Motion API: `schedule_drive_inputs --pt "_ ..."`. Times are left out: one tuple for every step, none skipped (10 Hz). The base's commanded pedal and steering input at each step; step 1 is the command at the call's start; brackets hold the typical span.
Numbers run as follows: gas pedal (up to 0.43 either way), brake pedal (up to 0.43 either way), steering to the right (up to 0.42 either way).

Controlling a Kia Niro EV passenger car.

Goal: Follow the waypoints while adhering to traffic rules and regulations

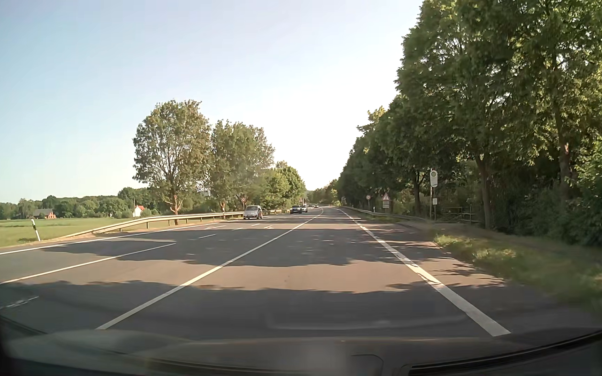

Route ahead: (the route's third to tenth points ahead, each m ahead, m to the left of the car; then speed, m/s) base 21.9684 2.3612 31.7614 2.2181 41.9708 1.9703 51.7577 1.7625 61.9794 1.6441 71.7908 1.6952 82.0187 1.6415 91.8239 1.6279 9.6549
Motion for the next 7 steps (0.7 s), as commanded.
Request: schedule_drive_inputs --pt "0.28 0.006 0.008" --pt "0.28 0.006 0.005" --pt "0.299 0.006 0.005" --pt "0.339 0.006 0.004" --pt "0.35 0.006 0.004" --pt "0.35 0.006 0.004" --pt "0.35 0.006 0.003"
